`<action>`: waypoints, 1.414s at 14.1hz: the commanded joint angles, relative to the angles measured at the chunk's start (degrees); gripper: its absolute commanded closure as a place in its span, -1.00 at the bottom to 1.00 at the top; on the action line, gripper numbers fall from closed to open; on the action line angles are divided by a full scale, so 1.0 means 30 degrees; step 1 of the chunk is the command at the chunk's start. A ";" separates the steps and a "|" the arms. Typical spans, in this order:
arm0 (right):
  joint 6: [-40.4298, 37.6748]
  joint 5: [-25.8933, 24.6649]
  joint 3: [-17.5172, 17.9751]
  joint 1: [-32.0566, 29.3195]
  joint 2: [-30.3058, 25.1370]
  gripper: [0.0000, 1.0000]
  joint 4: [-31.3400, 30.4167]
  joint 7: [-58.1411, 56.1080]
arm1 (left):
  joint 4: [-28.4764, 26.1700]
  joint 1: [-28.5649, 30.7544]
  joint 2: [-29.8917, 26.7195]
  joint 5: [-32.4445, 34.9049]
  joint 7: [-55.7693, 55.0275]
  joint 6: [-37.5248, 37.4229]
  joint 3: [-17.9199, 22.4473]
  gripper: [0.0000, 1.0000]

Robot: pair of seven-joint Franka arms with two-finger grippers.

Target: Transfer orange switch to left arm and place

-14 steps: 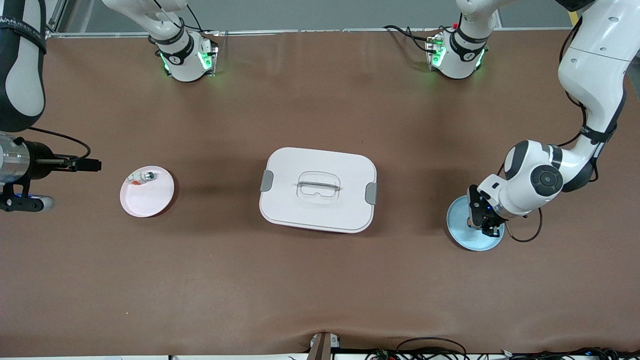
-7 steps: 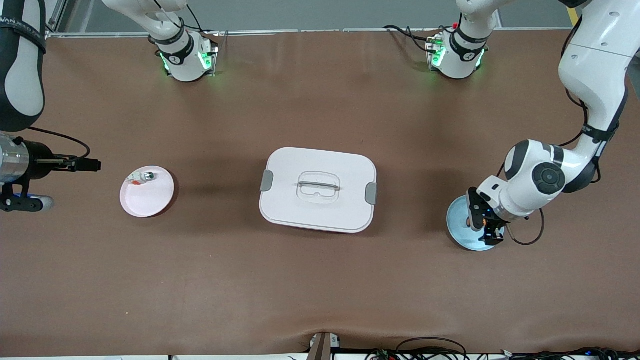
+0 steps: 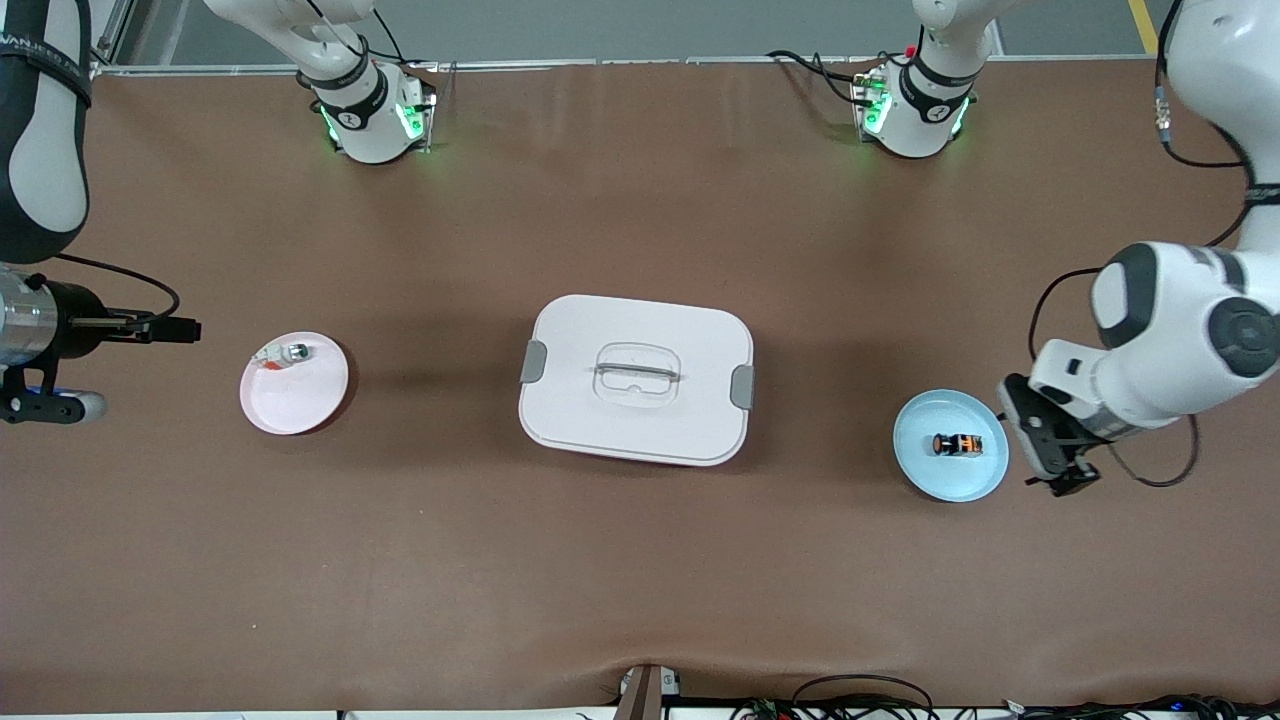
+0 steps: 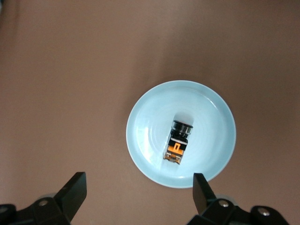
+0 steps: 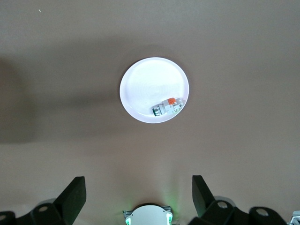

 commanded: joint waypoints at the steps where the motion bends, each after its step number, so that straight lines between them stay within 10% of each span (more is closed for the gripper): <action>1: -0.0278 -0.0409 0.0272 -0.0263 -0.0187 -1.00 0.0653 0.0121 | 0.2439 0.0188 0.0243 -0.0394 -0.3003 -0.2615 -0.0475 -1.00; 20: 0.2212 0.0296 0.0388 -0.1260 -0.1214 -1.00 0.0479 0.0003 | 0.4323 -0.0859 -0.4908 -0.1214 -2.3900 -0.9738 -0.0774 -1.00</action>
